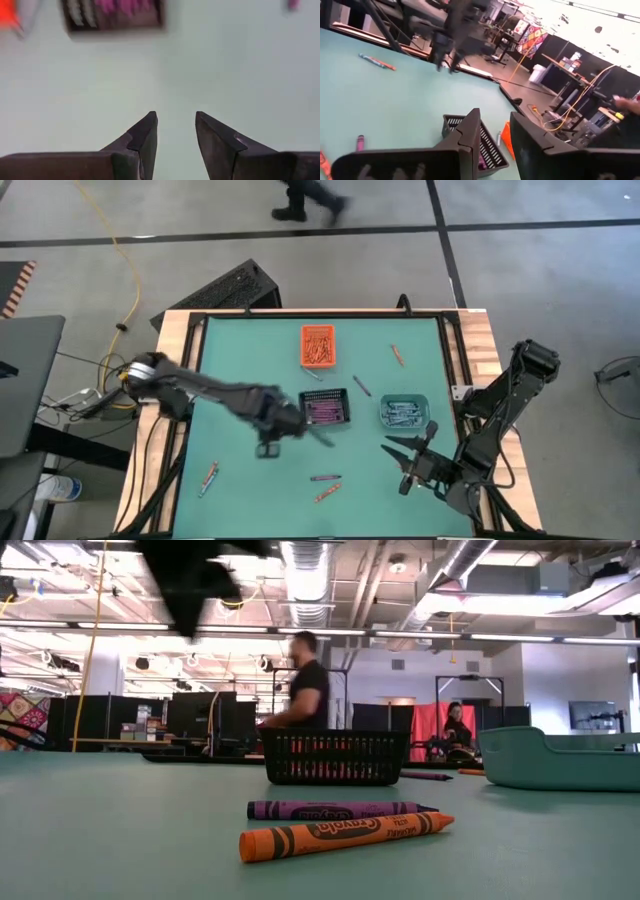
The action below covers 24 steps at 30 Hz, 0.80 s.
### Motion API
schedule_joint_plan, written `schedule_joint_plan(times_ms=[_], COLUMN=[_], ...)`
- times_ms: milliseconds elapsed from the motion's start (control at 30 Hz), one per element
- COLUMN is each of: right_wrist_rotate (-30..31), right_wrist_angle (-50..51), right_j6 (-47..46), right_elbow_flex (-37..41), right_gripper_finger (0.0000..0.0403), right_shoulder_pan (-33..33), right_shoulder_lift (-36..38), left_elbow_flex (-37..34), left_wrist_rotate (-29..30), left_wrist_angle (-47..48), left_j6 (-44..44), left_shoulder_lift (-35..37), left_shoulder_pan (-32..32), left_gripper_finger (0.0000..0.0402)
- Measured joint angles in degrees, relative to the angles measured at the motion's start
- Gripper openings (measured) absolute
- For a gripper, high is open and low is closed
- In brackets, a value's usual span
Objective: Sort crayons
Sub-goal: Put the violet crayon into the black bin
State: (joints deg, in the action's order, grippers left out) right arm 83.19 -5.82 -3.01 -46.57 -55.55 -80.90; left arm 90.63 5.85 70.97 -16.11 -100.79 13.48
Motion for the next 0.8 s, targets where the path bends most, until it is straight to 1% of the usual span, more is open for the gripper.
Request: schedule_joint_plan(times_ms=[100,200,267,400,500,600,800], right_wrist_rotate=[-1.2,-2.5,-2.8,-6.0,-8.7,-11.5,-17.9], right_wrist_angle=[0.0,-0.1,-0.2,-0.2,-0.2,-0.2,0.4], right_j6=[-0.2,-0.2,-0.2,-0.2,-1.1,-1.5,-3.4], right_elbow_flex=[0.0,0.0,0.0,0.0,0.0,0.0,0.0], right_gripper_finger=[0.0105,0.0105,0.0105,0.0105,0.0105,0.0105,0.0105], right_shoulder_pan=[0.7,2.0,2.8,4.9,6.7,8.4,11.8], right_shoulder_lift=[0.0,0.0,0.0,0.0,0.0,0.0,0.0], left_elbow_flex=[-9.2,-16.6,-20.5,-25.9,-27.8,-28.7,-31.2], left_wrist_rotate=[-1.4,-3.8,-5.4,-4.5,-2.2,0.7,6.3], left_wrist_angle=[-1.8,-3.2,-4.5,-9.1,-11.7,-12.6,-18.0], left_j6=[-9.4,-20.1,-27.1,-37.2,-41.7,-44.1,-44.8], left_shoulder_lift=[5.6,10.5,13.3,16.9,17.7,17.5,17.3], left_shoulder_pan=[4.8,9.9,13.6,20.0,23.4,26.0,27.8], left_gripper_finger=[0.0123,0.0123,0.0123,0.0123,0.0123,0.0123,0.0123])
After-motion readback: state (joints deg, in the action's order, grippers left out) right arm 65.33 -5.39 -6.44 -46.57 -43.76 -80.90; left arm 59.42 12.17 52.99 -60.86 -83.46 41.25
